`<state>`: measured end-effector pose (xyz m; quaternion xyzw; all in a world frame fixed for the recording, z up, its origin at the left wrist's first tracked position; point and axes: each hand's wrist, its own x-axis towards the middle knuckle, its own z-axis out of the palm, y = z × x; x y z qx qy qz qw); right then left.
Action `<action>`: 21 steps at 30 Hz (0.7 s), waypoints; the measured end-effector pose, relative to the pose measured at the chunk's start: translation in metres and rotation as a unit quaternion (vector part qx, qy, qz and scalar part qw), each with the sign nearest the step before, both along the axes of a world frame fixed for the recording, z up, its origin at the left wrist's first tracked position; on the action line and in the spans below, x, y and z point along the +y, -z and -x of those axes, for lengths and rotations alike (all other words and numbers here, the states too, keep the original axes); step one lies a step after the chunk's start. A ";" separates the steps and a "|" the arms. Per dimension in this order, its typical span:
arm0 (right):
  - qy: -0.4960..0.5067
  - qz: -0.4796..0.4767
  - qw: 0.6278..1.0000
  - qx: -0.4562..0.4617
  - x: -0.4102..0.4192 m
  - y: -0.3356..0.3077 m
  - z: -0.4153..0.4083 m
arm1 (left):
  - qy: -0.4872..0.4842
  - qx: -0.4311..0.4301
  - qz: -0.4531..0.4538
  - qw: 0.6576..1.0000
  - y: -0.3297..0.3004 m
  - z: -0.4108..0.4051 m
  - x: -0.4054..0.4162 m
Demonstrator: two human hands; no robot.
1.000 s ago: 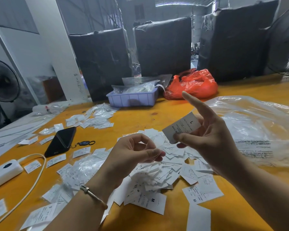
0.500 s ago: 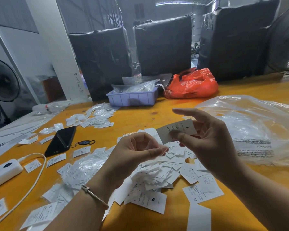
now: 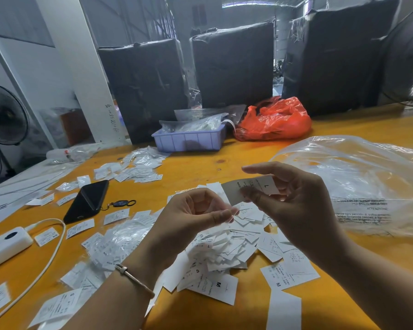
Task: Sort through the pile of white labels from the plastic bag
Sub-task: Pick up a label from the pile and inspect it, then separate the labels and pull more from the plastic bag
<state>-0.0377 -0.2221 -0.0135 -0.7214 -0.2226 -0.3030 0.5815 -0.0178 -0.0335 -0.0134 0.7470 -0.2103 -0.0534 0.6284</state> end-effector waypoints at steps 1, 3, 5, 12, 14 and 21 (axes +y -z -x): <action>0.006 0.003 1.000 -0.003 0.000 0.000 -0.001 | 0.001 0.001 0.002 1.000 0.000 0.000 0.000; 0.013 0.007 1.000 -0.005 -0.001 0.001 -0.001 | -0.001 0.000 0.003 1.000 0.000 0.001 -0.001; 0.018 0.009 1.000 -0.007 -0.001 0.002 -0.001 | -0.002 -0.004 0.000 1.000 0.000 0.001 -0.001; 0.025 0.012 1.000 -0.012 -0.001 0.002 -0.002 | 0.007 -0.001 -0.013 1.000 0.000 0.000 0.000; 0.024 0.014 1.000 -0.011 -0.001 0.002 -0.003 | 0.007 -0.002 -0.016 1.000 0.000 -0.001 0.000; -0.003 -0.017 1.000 -0.021 -0.003 0.000 -0.002 | 0.011 -0.003 -0.012 1.000 0.001 0.000 0.001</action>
